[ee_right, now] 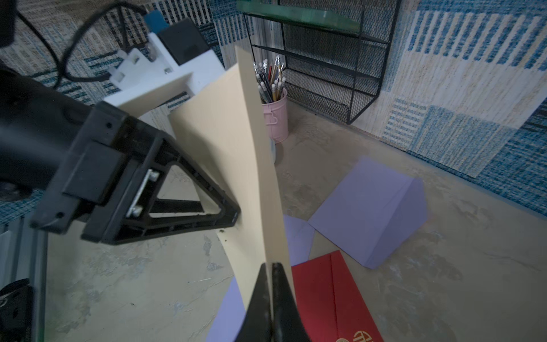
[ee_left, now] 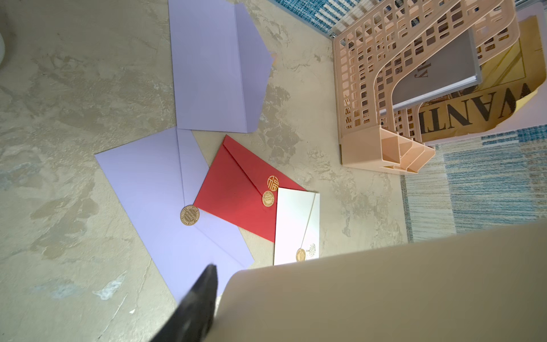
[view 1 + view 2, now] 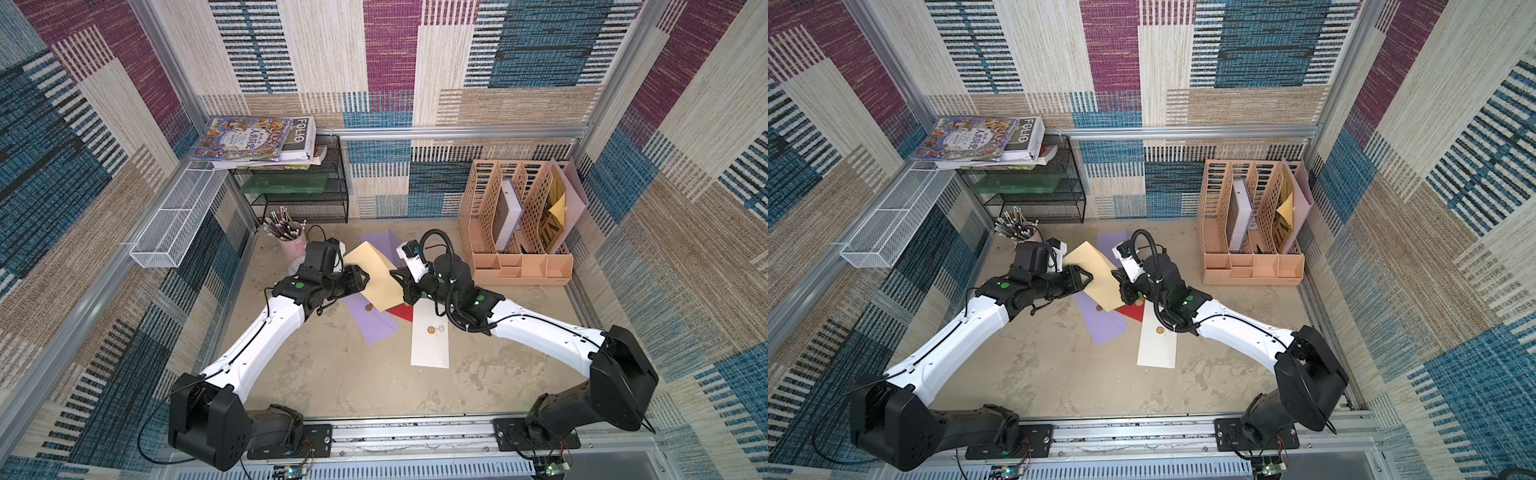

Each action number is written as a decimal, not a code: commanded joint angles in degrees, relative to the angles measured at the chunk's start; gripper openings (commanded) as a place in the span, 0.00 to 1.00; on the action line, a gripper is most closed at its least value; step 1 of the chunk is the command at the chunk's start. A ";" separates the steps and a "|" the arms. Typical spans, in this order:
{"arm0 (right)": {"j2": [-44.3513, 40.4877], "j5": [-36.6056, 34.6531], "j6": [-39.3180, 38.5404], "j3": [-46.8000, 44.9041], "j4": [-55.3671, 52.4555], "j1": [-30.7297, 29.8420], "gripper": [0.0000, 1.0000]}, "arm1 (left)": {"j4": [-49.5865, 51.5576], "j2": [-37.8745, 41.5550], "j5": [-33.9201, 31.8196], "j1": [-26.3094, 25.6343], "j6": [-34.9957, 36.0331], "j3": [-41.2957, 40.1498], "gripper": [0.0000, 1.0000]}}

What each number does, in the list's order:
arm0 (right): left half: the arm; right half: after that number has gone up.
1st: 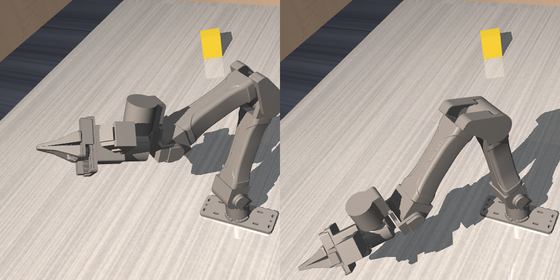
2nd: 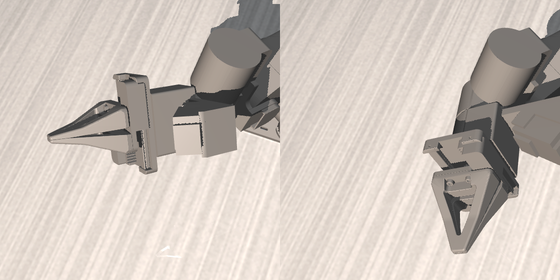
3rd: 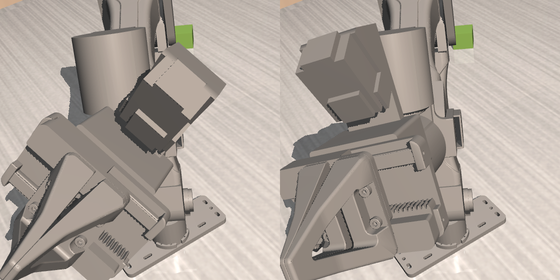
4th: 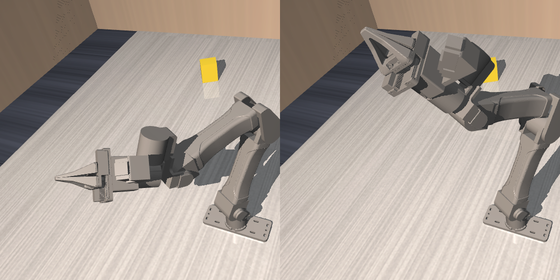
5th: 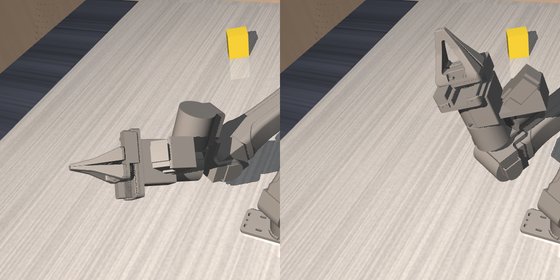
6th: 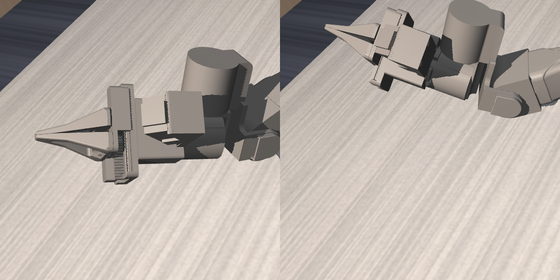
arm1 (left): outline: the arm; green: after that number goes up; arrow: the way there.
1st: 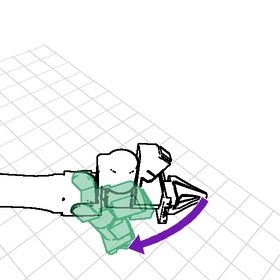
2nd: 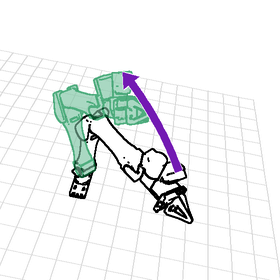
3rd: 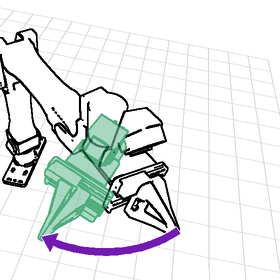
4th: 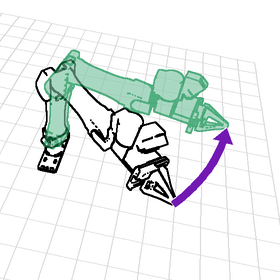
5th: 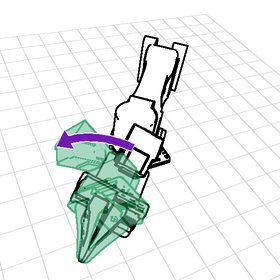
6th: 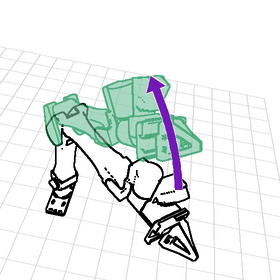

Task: Open the envelope
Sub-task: Open the envelope flap on the envelope.

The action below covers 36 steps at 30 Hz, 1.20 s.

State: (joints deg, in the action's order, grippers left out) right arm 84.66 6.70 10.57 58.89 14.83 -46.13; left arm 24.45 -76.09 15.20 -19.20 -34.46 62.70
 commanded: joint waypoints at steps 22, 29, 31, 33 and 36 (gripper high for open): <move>3.15 29.70 23.25 -4.95 21.26 1.85 0.00 | -5.24 -2.86 3.78 1.28 -1.82 1.11 0.63; 5.03 29.02 24.37 -3.80 22.12 1.89 0.00 | -5.20 -2.58 3.28 1.27 -1.85 1.02 0.62; 4.45 28.13 24.00 -4.04 20.87 2.33 0.00 | -4.48 -1.90 1.75 1.29 -1.50 1.02 0.62; 3.25 27.05 23.28 -4.80 18.93 2.99 0.00 | -4.01 0.03 -0.78 1.32 -1.05 0.56 0.62; 1.25 25.93 22.42 -6.28 16.01 4.72 0.00 | -3.96 3.73 -5.09 1.45 -0.31 -0.50 0.63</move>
State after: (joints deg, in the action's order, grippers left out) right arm 87.22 34.37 33.67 53.25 32.32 -42.39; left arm 20.62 -74.81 14.83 -17.96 -36.27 62.89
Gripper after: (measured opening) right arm 0.053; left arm 0.631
